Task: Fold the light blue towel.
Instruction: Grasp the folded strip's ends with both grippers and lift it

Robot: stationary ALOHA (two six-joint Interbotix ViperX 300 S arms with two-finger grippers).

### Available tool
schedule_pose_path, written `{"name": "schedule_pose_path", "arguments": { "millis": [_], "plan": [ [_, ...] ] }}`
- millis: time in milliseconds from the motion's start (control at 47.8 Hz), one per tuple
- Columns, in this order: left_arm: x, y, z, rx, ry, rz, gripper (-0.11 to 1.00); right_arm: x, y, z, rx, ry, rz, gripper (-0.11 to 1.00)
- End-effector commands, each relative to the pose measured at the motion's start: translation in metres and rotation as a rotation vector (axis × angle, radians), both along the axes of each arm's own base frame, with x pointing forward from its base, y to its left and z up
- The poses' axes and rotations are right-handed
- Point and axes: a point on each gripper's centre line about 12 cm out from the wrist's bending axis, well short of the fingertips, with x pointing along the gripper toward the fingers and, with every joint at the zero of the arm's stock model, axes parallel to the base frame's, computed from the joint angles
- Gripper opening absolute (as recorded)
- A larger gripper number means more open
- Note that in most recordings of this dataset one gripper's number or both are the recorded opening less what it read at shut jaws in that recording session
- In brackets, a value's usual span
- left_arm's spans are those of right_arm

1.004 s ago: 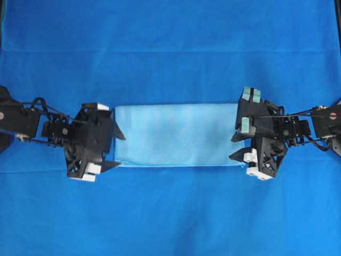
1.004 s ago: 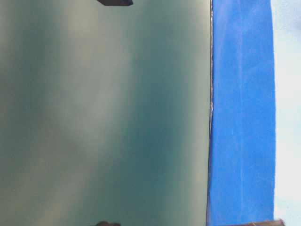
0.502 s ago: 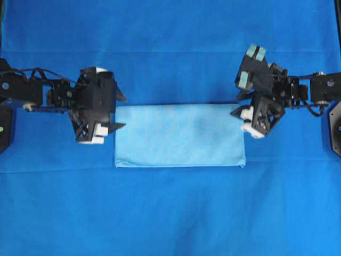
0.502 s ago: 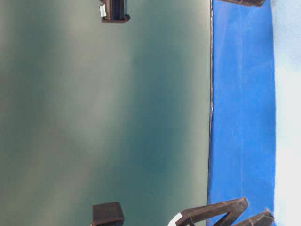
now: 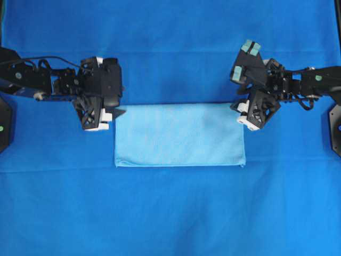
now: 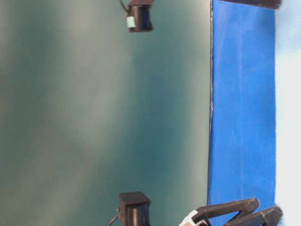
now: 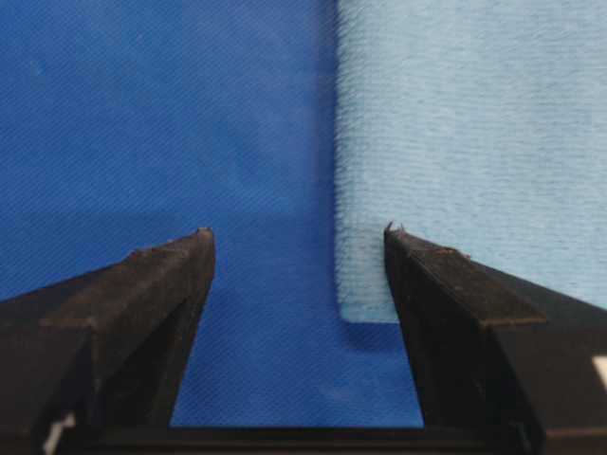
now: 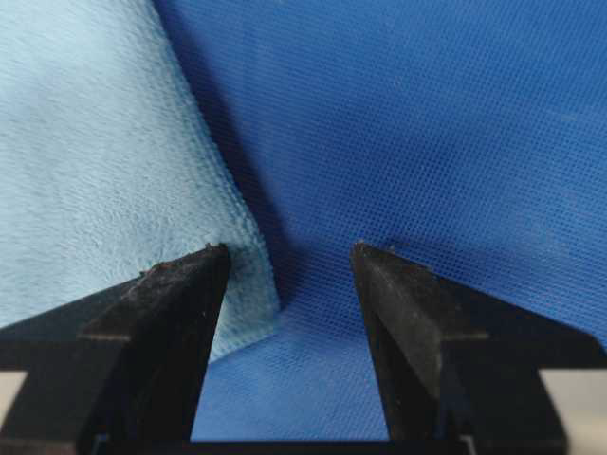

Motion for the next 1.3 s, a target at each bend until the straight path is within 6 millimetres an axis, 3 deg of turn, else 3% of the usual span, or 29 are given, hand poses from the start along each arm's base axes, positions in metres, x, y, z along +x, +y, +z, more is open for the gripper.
{"name": "schedule_pose_path", "arguments": {
  "millis": [0,335,460,502,669,753,962,1108,1276],
  "plan": [
    [0.004,0.004,0.003,0.002,-0.018,0.012,0.65,0.003,-0.003,-0.003,0.0,-0.003,-0.003,0.58],
    [0.005,-0.004,-0.003,-0.009,0.025,-0.011,0.37,0.003,-0.003,-0.007,0.003,0.012,-0.004,0.58],
    [0.006,-0.012,-0.004,-0.014,0.06,-0.037,0.3,0.003,-0.001,-0.006,0.0,0.014,0.006,0.52],
    [0.006,-0.013,-0.004,-0.016,0.072,-0.043,0.28,0.004,0.0,-0.006,-0.002,0.013,0.012,0.46],
    [0.007,-0.017,-0.003,-0.011,0.119,-0.072,0.09,0.003,0.001,-0.003,-0.004,0.016,0.012,0.02],
    [0.008,-0.016,-0.002,0.002,0.123,-0.087,0.03,0.002,0.0,0.002,-0.007,0.012,0.009,0.01],
    [0.012,-0.011,0.01,0.009,0.087,-0.076,0.03,0.002,0.0,0.012,-0.015,-0.019,0.008,0.01],
    [0.016,-0.011,0.036,-0.004,0.02,-0.046,0.03,-0.002,-0.001,0.03,-0.026,-0.033,-0.004,0.01],
    [0.013,-0.012,0.071,-0.016,-0.04,-0.026,0.03,-0.007,-0.001,0.066,-0.051,-0.1,-0.018,0.01]
  ]
}}
